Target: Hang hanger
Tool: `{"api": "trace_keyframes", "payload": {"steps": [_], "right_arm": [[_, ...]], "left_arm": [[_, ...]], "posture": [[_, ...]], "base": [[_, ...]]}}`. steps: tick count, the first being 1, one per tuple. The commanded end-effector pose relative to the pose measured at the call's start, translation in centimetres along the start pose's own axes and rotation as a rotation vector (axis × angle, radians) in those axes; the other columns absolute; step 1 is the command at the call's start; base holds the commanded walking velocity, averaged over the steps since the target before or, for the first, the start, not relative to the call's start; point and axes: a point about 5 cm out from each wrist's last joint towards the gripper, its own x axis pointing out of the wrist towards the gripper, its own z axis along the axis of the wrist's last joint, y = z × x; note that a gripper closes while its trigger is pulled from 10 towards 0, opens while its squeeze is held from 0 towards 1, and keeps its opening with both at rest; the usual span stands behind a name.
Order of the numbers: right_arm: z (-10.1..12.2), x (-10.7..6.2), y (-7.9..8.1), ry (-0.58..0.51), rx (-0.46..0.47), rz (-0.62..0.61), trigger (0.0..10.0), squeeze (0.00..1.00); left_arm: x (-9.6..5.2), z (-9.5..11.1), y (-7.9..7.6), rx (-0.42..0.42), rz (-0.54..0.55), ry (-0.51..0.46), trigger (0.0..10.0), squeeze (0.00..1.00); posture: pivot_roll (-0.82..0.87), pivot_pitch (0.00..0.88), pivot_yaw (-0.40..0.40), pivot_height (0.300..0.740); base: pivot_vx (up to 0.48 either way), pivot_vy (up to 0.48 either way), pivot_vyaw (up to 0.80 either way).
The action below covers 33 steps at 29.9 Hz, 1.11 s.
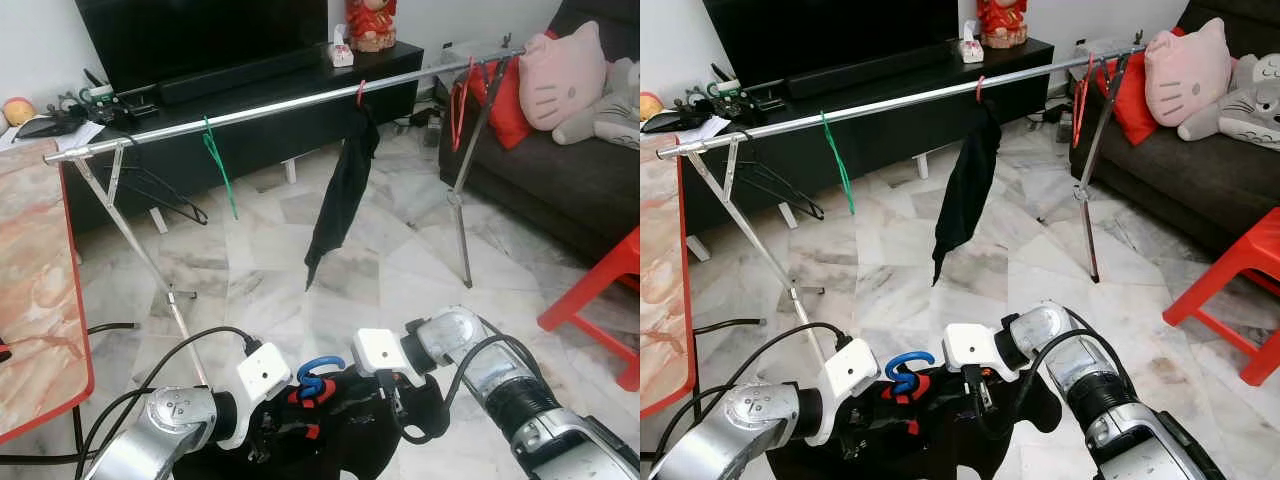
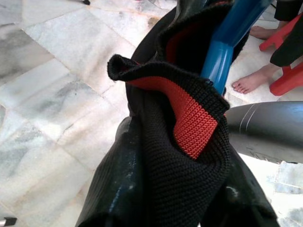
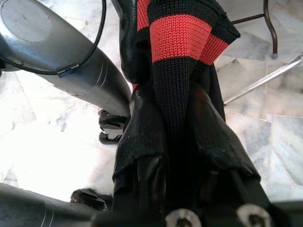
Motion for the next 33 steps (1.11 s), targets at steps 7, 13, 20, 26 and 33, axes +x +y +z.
{"api": "trace_keyframes", "payload": {"steps": [7, 13, 20, 26, 33], "right_arm": [[0.97, 0.72, -0.08, -0.046, -0.038, -0.001, 0.0, 0.0], [0.81, 0.62, 0.06, -0.044, -0.033, 0.006, 1.1, 0.0], [0.47, 0.55, 0.09, -0.033, -0.018, -0.005, 10.0, 0.64], [0.65, 0.37, 0.14, -0.048, -0.018, 0.01, 10.0, 1.0], [0.55, 0.16, 0.62, -0.04, -0.023, 0.054, 10.0, 1.0]], "left_arm": [[0.09, 0.1, 0.5, 0.015, 0.023, 0.006, 0.0, 0.0], [0.12, 0.13, 0.52, 0.018, 0.017, 0.001, 0.0, 0.0], [0.12, 0.09, 0.53, 0.02, 0.021, -0.005, 0.0, 0.0], [0.2, -0.03, 0.58, 0.031, 0.021, 0.001, 0.0, 0.0], [0.21, -0.32, 0.67, 0.038, 0.025, 0.016, 0.0, 0.0]], "posture": [[-0.07, 0.0, 0.051, 0.74], [-0.08, 0.0, 0.057, 0.74], [-0.08, 0.0, 0.061, 0.74], [-0.08, 0.0, 0.063, 0.74], [-0.09, 0.0, 0.064, 0.74]], "base": [[0.0, 0.0, 0.0], [0.0, 0.0, 0.0], [0.0, 0.0, 0.0], [0.0, 0.0, 0.0], [0.0, 0.0, 0.0]]}}
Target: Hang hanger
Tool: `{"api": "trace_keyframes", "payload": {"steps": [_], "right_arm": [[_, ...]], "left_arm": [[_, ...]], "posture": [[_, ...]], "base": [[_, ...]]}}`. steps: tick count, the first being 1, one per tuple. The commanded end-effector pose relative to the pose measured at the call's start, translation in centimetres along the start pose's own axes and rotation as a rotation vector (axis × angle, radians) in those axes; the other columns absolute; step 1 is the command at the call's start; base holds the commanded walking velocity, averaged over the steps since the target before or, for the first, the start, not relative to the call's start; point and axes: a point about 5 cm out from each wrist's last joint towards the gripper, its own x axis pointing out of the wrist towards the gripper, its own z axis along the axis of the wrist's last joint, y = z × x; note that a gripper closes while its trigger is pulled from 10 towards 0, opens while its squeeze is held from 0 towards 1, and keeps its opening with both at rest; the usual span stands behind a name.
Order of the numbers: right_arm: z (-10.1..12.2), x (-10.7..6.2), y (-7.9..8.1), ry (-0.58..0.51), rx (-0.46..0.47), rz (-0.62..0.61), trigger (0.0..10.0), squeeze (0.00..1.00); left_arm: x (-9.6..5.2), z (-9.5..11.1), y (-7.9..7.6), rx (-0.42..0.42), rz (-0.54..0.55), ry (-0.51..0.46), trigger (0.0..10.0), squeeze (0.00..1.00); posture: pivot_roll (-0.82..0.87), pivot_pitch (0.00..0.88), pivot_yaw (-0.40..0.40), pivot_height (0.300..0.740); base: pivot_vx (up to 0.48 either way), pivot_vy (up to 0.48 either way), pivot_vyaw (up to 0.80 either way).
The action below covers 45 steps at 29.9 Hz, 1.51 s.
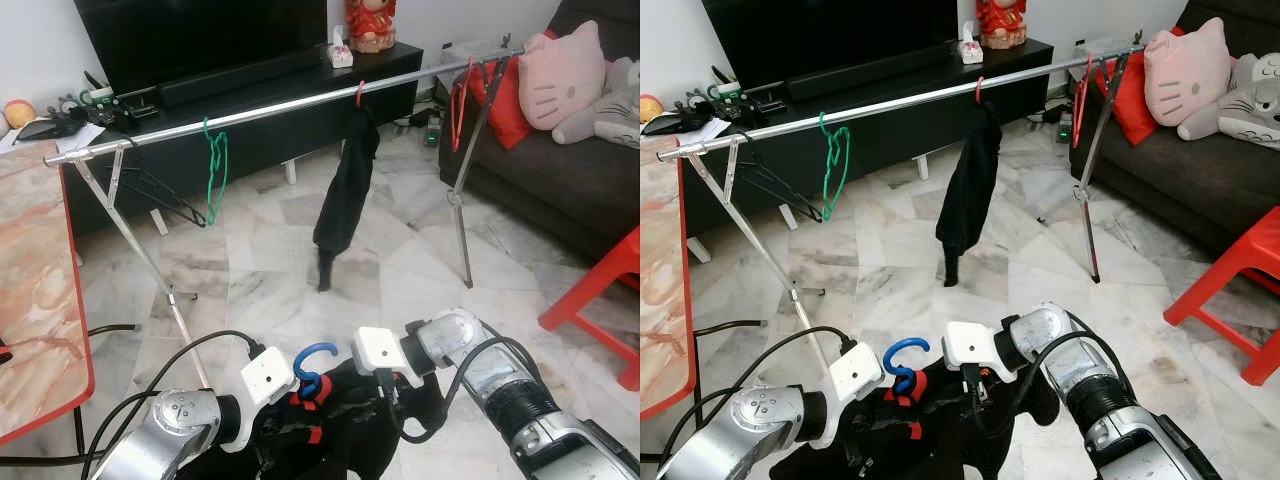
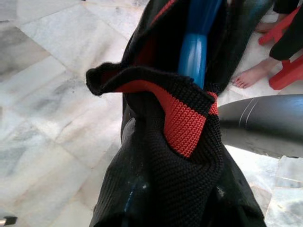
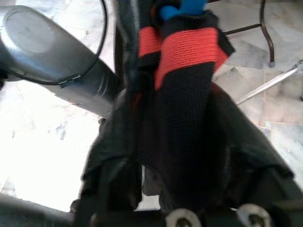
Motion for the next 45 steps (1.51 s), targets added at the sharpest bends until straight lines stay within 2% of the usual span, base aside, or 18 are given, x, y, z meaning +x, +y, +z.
{"api": "trace_keyframes", "payload": {"steps": [1, 13, 17, 22, 23, 24, 25, 27, 28, 30, 31, 32, 39, 40, 41, 42, 43, 45], "right_arm": [[0.4, 0.1, 0.3, 0.003, -0.027, 0.053, 10.0, 1.0], [-1.3, -3.3, 0.5, 0.119, 0.013, -0.025, 10.0, 1.0], [-1.5, -4.8, -0.2, 0.099, 0.046, -0.156, 10.0, 1.0], [-2.7, -6.7, -1.4, 0.04, 0.147, -0.509, 10.0, 0.93], [-3.5, -7.0, -1.6, 0.045, 0.191, -0.634, 10.0, 0.16], [-3.5, -7.0, -1.6, 0.045, 0.191, -0.634, 10.0, 0.16], [-4.1, -7.2, -1.7, 0.026, 0.252, -0.725, 10.0, 0.0], [-5.6, -7.6, -1.6, -0.011, 0.39, -0.898, 10.0, 0.0], [-7.3, -7.7, -1.0, -0.012, 0.517, -1.037, 10.0, 0.0], [-8.1, -7.7, -0.6, -0.003, 0.582, -1.093, 10.0, 0.0], [-10.5, -7.0, 1.0, 0.076, 0.728, -1.208, 10.0, 0.0], [-11.2, -6.7, 1.5, 0.111, 0.761, -1.242, 10.0, 0.0], [-12.9, -5.2, 3.4, 0.171, 0.88, -1.3, 10.0, 0.0], [-13.5, -4.6, 4.2, 0.201, 0.917, -1.304, 10.0, 0.0], [-15.6, -1.5, 8.1, 0.291, 1.106, -1.326, 10.0, 0.0], [-15.6, -1.5, 8.1, 0.291, 1.106, -1.326, 10.0, 0.0], [-16.5, 0.4, 10.7, 0.358, 1.203, -1.31, 10.0, 0.0], [-16.8, 0.9, 11.5, 0.379, 1.238, -1.304, 10.0, 0.0]], "left_arm": [[-0.4, 0.1, 0.9, 0.023, 0.055, 0.008, 0.0, 0.0], [-1.4, -1.1, 4.1, 0.034, 0.387, 0.03, 0.0, 0.0], [-1.5, -1.6, 4.4, 0.023, 0.444, 0.039, 0.0, 0.0], [-1.9, -1.9, 5.2, -0.005, 0.582, 0.023, 0.0, 0.0], [-2.0, -1.9, 5.5, -0.014, 0.64, 0.008, 0.0, 0.0], [-2.0, -1.9, 5.5, -0.014, 0.64, 0.008, 0.0, 0.0], [-2.1, -1.8, 5.7, -0.027, 0.683, -0.007, 0.0, 0.0], [-2.1, -1.6, 6.0, -0.05, 0.734, -0.032, 2.9, 0.0], [-2.0, -1.5, 6.0, -0.059, 0.764, -0.045, 10.0, 0.0], [-1.9, -1.4, 6.0, -0.063, 0.778, -0.051, 10.0, 0.0], [-1.5, -1.1, 6.0, -0.07, 0.795, -0.073, 10.0, 0.0], [-1.4, -1.0, 5.9, -0.072, 0.799, -0.082, 10.0, 0.0], [-1.1, -0.8, 6.0, -0.071, 0.833, -0.097, 10.0, 0.0], [-1.0, -0.8, 5.9, -0.076, 0.833, -0.102, 10.0, 0.0], [-0.8, -0.8, 5.7, -0.109, 0.845, -0.13, 10.0, 0.0], [-0.8, -0.8, 5.7, -0.109, 0.845, -0.13, 10.0, 0.0], [-0.6, -0.8, 5.5, -0.126, 0.854, -0.143, 10.0, 0.0], [-0.6, -0.7, 5.4, -0.128, 0.862, -0.157, 10.0, 0.0]], "posture": [[-0.09, 0.0, 0.063, 0.74], [-0.09, 0.0, 0.055, 0.74], [-0.09, 0.0, 0.056, 0.74], [-0.09, 0.0, 0.053, 0.74], [-0.09, 0.0, 0.055, 0.74], [-0.09, 0.0, 0.055, 0.74], [-0.09, 0.0, 0.056, 0.74], [-0.1, 0.0, 0.062, 0.74], [-0.1, 0.0, 0.065, 0.74], [-0.1, 0.0, 0.065, 0.74], [-0.1, 0.0, 0.065, 0.74], [-0.1, 0.0, 0.065, 0.74], [-0.11, 0.0, 0.067, 0.74], [-0.11, 0.0, 0.067, 0.74], [-0.09, 0.0, 0.058, 0.74], [-0.09, 0.0, 0.058, 0.74], [-0.09, 0.0, 0.057, 0.74], [-0.09, 0.0, 0.055, 0.74]], "base": [[0.0, 0.0, 0.0], [0.0, 0.0, 0.0], [0.0, 0.0, 0.0], [0.0, 0.0, 0.0], [0.0, 0.0, 0.0], [0.0, 0.0, 0.0], [0.0, 0.0, 0.0], [0.0, 0.0, 0.0], [0.0, 0.0, 0.0], [0.0, 0.0, 0.0], [0.0, 0.0, 0.0], [0.0, 0.0, 0.0], [0.0, 0.0, 0.0], [0.0, 0.0, 0.0], [0.0, 0.0, 0.0], [0.0, 0.0, 0.0], [0.0, 0.0, 0.0], [0.0, 0.0, 0.0]]}}
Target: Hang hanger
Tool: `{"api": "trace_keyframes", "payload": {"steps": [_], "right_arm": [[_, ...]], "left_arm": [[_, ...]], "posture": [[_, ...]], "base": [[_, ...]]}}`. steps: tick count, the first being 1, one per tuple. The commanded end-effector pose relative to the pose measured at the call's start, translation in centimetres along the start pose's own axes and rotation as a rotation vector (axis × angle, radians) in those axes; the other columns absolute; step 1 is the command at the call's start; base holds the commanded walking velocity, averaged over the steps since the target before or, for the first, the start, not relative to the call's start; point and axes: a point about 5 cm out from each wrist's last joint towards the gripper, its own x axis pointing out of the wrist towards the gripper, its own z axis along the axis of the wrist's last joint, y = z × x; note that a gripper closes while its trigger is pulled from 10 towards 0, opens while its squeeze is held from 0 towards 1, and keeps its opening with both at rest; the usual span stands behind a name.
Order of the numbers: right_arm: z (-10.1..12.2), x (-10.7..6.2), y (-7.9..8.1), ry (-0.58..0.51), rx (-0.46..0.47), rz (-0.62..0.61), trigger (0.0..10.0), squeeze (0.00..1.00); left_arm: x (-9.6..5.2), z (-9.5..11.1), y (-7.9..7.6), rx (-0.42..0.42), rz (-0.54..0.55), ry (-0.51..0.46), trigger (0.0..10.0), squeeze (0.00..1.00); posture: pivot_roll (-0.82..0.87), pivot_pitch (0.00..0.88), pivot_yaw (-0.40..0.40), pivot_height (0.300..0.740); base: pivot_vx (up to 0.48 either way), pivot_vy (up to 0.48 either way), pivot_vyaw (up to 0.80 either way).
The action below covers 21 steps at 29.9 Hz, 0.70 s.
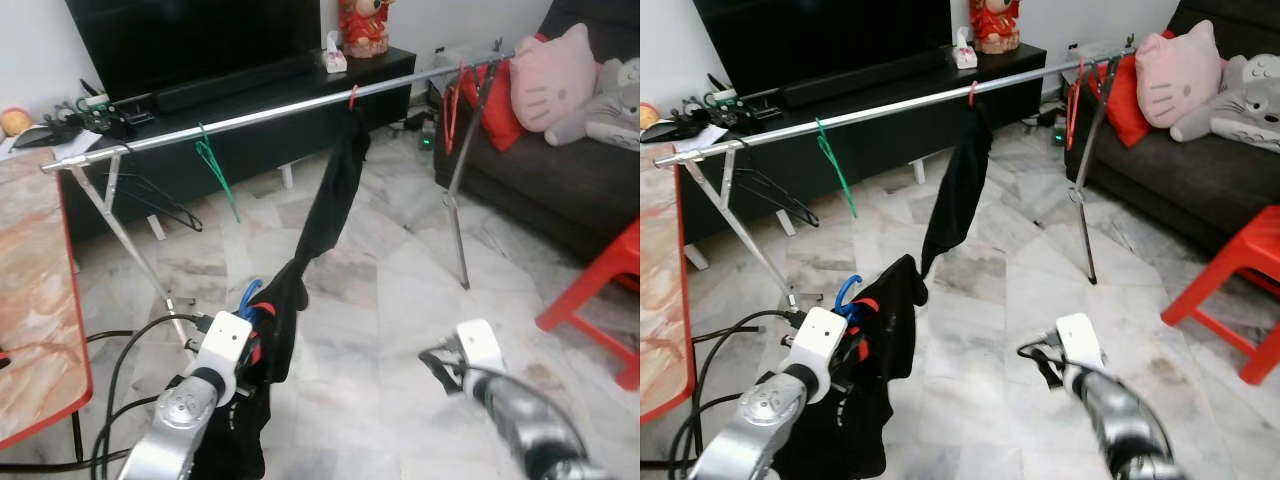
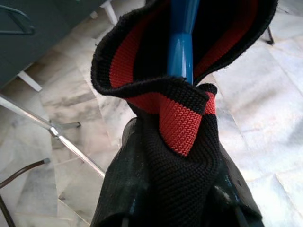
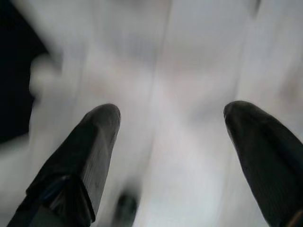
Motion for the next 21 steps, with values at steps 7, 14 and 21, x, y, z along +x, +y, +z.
{"api": "trace_keyframes", "payload": {"steps": [7, 14, 21], "right_arm": [[-1.4, -0.1, 0.0, 0.068, 0.046, -0.058, 10.0, 0.0], [-0.6, 0.0, -0.3, 0.06, 0.064, -0.068, 10.0, 0.0], [-1.5, -0.1, 0.3, 0.078, 0.061, -0.062, 10.0, 0.0]], "left_arm": [[0.2, 1.4, 0.4, -0.02, 0.034, -0.062, 10.0, 0.0], [0.6, 1.4, -0.2, 0.001, 0.014, -0.051, 10.0, 0.0], [-0.8, 0.2, 0.8, -0.014, 0.058, -0.045, 10.0, 0.0]], "posture": [[-0.09, 0.0, 0.063, 0.74], [-0.1, 0.0, 0.071, 0.74], [-0.1, 0.0, 0.087, 0.74]], "base": [[0.0, 0.0, 0.0], [0.142, 0.0, 0.0], [0.253, 0.0, 0.0]]}}
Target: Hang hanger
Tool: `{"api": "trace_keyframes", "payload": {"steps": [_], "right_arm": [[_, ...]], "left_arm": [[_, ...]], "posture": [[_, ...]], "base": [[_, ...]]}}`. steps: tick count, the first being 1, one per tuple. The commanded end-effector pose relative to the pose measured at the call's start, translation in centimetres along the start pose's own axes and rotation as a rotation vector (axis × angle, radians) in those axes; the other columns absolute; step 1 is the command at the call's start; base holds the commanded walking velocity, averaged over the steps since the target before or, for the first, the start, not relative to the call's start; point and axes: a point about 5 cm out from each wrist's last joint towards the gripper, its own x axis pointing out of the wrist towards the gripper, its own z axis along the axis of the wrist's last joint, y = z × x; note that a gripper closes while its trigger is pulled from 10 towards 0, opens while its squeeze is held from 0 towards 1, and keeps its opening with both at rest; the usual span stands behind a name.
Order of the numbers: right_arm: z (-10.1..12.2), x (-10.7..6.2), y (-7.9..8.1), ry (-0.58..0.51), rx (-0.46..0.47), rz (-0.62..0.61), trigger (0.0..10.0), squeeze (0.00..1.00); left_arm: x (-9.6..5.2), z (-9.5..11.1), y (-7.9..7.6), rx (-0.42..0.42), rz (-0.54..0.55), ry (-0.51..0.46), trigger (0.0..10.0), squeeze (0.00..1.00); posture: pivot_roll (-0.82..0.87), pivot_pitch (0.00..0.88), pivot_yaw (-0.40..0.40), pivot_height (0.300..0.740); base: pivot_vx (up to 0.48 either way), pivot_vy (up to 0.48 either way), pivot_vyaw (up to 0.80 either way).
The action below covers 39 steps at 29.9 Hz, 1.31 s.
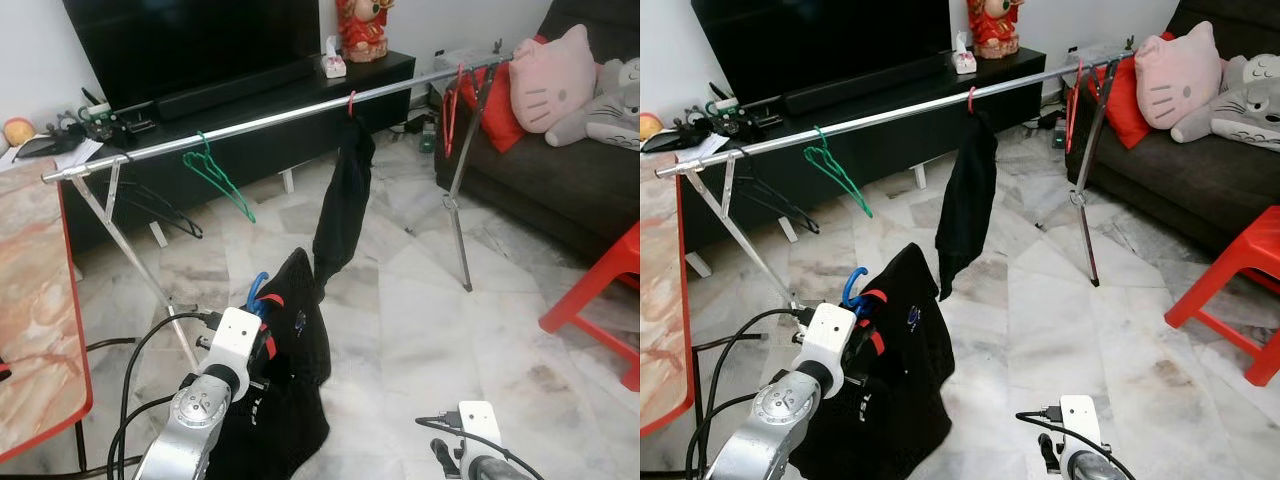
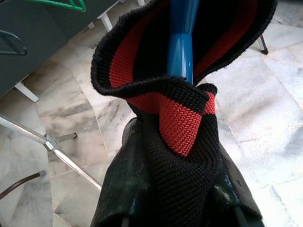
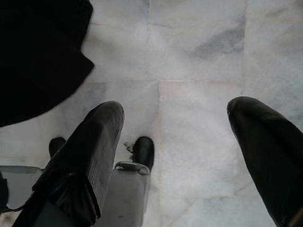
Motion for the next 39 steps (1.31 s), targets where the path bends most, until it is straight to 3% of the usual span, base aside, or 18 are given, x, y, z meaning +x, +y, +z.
{"api": "trace_keyframes", "payload": {"steps": [1, 4, 10, 26, 30, 39], "right_arm": [[0.0, 0.0, 0.3, 0.003, 0.006, 0.005, 10.0, 0.0], [0.1, 0.0, 0.4, 0.007, -0.015, 0.015, 10.0, 0.0], [0.0, 0.0, 0.5, 0.007, -0.007, 0.024, 10.0, 0.0], [-0.3, 0.0, 0.5, 0.007, -0.03, 0.043, 10.0, 0.0], [-0.2, 0.0, 0.7, 0.007, -0.031, 0.049, 10.0, 0.0], [0.1, 0.0, 0.7, 0.001, -0.045, 0.055, 10.0, 0.0]], "left_arm": [[-0.7, 0.4, 1.5, 0.023, 0.053, -0.042, 10.0, 0.0], [-2.0, -0.5, 3.1, 0.002, 0.116, -0.048, 10.0, 0.0], [-3.1, -1.4, 4.0, 0.002, 0.148, -0.03, 10.0, 0.0], [-1.9, -0.7, 2.4, -0.01, 0.104, -0.046, 10.0, 0.0], [-1.8, -0.9, 2.6, -0.009, 0.108, -0.043, 10.0, 0.0], [-2.9, -3.2, 4.0, -0.008, 0.155, -0.02, 10.0, 0.0]], "posture": [[-0.1, 0.0, 0.087, 0.74], [-0.09, 0.0, 0.09, 0.74], [-0.08, 0.0, 0.086, 0.74], [-0.09, 0.0, 0.088, 0.74], [-0.09, 0.0, 0.086, 0.74], [-0.07, 0.0, 0.072, 0.74]], "base": [[0.251, 0.0, 0.0], [0.255, 0.0, 0.0], [0.253, 0.0, 0.0], [0.252, 0.0, 0.0], [0.256, 0.0, 0.0], [0.169, 0.0, 0.0]]}}
